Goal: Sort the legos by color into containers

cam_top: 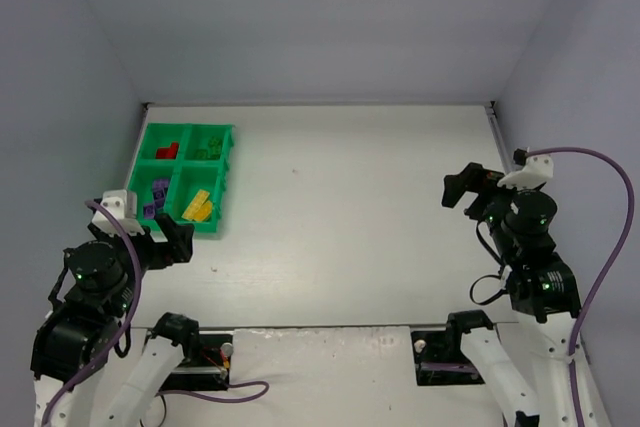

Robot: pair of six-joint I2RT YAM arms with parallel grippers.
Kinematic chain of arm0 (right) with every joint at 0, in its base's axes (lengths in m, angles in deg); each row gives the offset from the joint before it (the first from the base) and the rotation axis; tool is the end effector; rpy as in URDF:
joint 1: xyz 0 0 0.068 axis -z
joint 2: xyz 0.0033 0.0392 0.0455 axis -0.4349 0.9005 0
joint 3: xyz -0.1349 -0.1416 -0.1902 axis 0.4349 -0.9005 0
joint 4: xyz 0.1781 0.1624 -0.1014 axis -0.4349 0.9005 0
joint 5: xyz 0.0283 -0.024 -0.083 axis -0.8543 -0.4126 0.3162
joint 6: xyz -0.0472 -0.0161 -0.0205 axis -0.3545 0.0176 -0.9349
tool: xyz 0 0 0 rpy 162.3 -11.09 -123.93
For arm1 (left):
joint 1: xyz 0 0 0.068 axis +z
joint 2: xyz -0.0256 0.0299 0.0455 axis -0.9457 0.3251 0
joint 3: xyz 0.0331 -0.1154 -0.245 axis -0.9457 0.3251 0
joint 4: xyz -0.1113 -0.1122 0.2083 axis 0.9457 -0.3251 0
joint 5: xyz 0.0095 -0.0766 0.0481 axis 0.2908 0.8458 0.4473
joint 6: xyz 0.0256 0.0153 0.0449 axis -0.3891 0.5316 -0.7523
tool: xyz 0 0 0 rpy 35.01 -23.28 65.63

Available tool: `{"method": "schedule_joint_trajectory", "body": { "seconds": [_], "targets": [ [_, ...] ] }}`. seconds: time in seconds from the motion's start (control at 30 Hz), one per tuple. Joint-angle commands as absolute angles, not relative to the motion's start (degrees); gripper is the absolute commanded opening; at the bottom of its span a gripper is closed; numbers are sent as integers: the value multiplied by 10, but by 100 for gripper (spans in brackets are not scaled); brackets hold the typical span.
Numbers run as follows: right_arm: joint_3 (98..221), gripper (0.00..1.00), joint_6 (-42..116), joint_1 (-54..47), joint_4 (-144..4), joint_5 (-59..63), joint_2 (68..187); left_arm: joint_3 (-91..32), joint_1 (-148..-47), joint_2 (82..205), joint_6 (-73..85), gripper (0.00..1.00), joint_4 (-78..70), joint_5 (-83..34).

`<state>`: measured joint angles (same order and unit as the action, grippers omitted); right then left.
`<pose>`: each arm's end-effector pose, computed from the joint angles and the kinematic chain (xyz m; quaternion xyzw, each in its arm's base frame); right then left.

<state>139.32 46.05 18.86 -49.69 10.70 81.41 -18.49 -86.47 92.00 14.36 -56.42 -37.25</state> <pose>0.1220 0.0141 0.4064 0.0613 0.7096 0.1333 0.6892 0.0436 -0.0091 0.3907 -0.0574 0.7822 -0.1605 0.5992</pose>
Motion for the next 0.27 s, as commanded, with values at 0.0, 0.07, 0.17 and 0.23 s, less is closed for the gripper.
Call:
{"method": "schedule_joint_trajectory", "body": {
  "seconds": [0.0,0.07,0.17,0.23],
  "targets": [
    [1408,100,444,184,-534,124,822,-191,-868,940,153,85,-526,-374],
    [1408,100,444,184,-536,123,820,-192,-868,940,154,85,-522,-377],
    [1406,100,444,184,-537,126,818,-198,-868,942,152,85,-522,-380],
    [1406,100,440,184,-537,127,818,-197,-868,942,151,85,-520,-382]
  ]
}}
